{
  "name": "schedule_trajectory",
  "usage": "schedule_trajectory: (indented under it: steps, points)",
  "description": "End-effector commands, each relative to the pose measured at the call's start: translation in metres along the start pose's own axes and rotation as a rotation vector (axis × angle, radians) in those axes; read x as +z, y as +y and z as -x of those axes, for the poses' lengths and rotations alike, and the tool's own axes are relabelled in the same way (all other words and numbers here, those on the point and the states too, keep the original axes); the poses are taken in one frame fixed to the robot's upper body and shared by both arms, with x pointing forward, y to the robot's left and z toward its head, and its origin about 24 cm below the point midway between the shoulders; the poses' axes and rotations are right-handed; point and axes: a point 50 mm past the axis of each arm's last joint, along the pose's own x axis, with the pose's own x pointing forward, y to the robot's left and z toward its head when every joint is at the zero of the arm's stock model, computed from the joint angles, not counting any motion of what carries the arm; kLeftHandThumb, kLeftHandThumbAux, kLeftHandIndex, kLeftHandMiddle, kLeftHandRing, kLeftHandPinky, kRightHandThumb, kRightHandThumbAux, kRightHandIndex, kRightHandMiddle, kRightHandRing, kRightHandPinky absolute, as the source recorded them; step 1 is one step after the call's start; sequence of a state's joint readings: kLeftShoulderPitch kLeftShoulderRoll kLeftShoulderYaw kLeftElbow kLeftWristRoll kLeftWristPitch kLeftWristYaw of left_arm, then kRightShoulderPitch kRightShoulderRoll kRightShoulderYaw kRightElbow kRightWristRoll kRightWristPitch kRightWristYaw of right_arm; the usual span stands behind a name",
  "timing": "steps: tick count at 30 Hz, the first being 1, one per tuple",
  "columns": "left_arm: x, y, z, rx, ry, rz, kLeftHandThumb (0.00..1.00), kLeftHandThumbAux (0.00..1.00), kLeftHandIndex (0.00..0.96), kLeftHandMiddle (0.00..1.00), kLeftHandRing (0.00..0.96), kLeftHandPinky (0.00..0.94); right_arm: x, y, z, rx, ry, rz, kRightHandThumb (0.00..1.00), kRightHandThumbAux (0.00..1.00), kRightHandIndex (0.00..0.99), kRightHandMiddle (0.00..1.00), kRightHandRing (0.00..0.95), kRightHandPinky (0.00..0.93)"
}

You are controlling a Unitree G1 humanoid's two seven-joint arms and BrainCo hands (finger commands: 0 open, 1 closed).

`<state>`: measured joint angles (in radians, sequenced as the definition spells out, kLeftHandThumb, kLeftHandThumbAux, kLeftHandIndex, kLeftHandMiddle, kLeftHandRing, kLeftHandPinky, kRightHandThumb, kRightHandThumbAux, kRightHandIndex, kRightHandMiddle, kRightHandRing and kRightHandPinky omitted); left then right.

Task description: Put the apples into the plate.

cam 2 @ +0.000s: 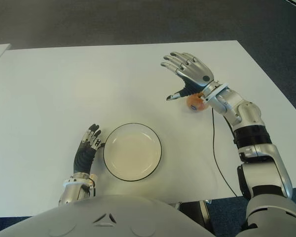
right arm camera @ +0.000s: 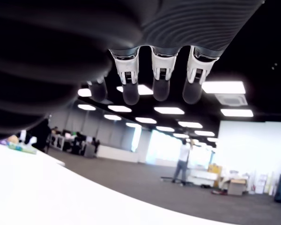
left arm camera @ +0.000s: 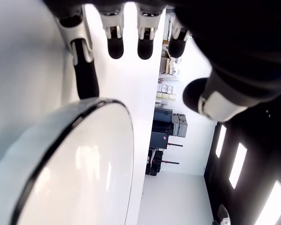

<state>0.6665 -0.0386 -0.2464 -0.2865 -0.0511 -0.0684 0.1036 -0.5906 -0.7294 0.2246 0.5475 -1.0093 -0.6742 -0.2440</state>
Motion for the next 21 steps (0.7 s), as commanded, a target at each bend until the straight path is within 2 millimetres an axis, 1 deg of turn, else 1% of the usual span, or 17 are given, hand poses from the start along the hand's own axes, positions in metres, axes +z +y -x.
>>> schedule_trajectory:
  steps: [1, 5, 10, 16, 21]
  points:
    - [-0.006, -0.014, 0.0, -0.011, 0.052, 0.055, 0.163, 0.549, 0.0, 0.032, 0.059, 0.106, -0.015, 0.007, -0.004, 0.067, 0.036, -0.07, 0.298, 0.312, 0.0, 0.0, 0.0, 0.0]
    - [-0.008, -0.013, -0.001, -0.014, 0.062, 0.053, 0.167, 0.556, 0.0, 0.032, 0.053, 0.098, -0.034, 0.013, -0.005, 0.128, 0.135, -0.115, 0.291, 0.28, 0.0, 0.0, 0.0, 0.0]
    - [-0.007, -0.014, -0.001, -0.025, 0.07, 0.042, 0.167, 0.565, 0.001, 0.027, 0.046, 0.092, -0.048, 0.02, -0.001, 0.151, 0.251, -0.16, 0.295, 0.272, 0.0, 0.0, 0.0, 0.0]
    - [-0.006, -0.014, 0.0, -0.027, 0.076, 0.038, 0.167, 0.595, 0.008, 0.037, 0.063, 0.129, -0.053, 0.026, 0.004, 0.151, 0.312, -0.195, 0.322, 0.288, 0.009, 0.0, 0.0, 0.005]
    - [-0.006, -0.012, 0.0, -0.027, 0.079, 0.037, 0.173, 0.612, 0.008, 0.04, 0.068, 0.124, -0.053, 0.034, 0.008, 0.169, 0.355, -0.217, 0.347, 0.309, 0.012, 0.0, 0.0, 0.005]
